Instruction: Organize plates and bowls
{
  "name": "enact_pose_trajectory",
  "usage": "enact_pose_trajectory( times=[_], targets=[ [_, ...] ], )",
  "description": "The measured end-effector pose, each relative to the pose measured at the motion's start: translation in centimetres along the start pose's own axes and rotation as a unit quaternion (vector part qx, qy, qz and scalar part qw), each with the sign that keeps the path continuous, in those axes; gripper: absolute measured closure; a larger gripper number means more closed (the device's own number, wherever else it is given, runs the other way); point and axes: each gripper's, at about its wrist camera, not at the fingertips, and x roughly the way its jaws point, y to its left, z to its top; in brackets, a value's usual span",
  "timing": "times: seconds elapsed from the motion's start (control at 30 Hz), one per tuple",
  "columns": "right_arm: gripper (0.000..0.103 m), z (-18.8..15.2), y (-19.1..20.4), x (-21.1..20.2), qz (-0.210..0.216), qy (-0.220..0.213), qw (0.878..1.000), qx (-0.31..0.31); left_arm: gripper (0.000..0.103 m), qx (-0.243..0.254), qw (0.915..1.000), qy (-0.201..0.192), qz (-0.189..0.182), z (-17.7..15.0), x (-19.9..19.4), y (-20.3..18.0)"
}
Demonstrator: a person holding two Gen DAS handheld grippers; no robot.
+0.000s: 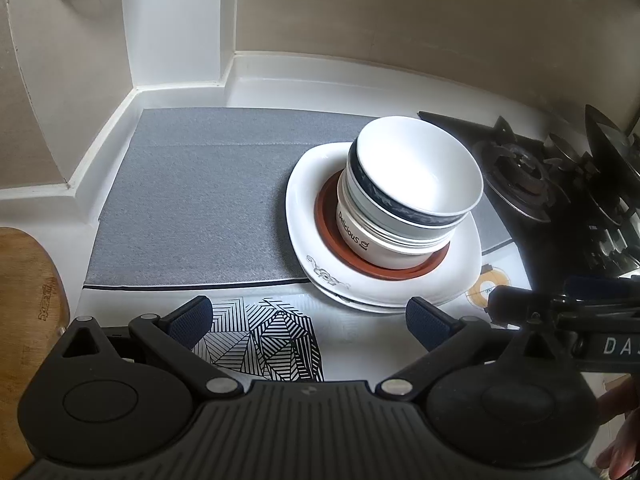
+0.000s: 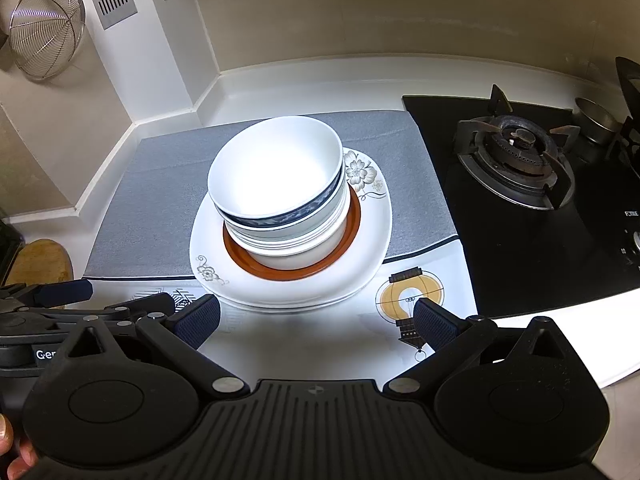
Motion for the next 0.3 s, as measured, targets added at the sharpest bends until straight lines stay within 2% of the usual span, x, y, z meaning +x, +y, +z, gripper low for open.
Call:
enact_pose_trajectory(
  times=[0.3],
  targets=[
    [0.001, 0.46, 0.33, 0.73, 0.005, 0.003, 1.0, -0.007, 0.0, -0.008, 1.0, 0.0, 0.002, 0.26, 0.28, 0.64]
  ],
)
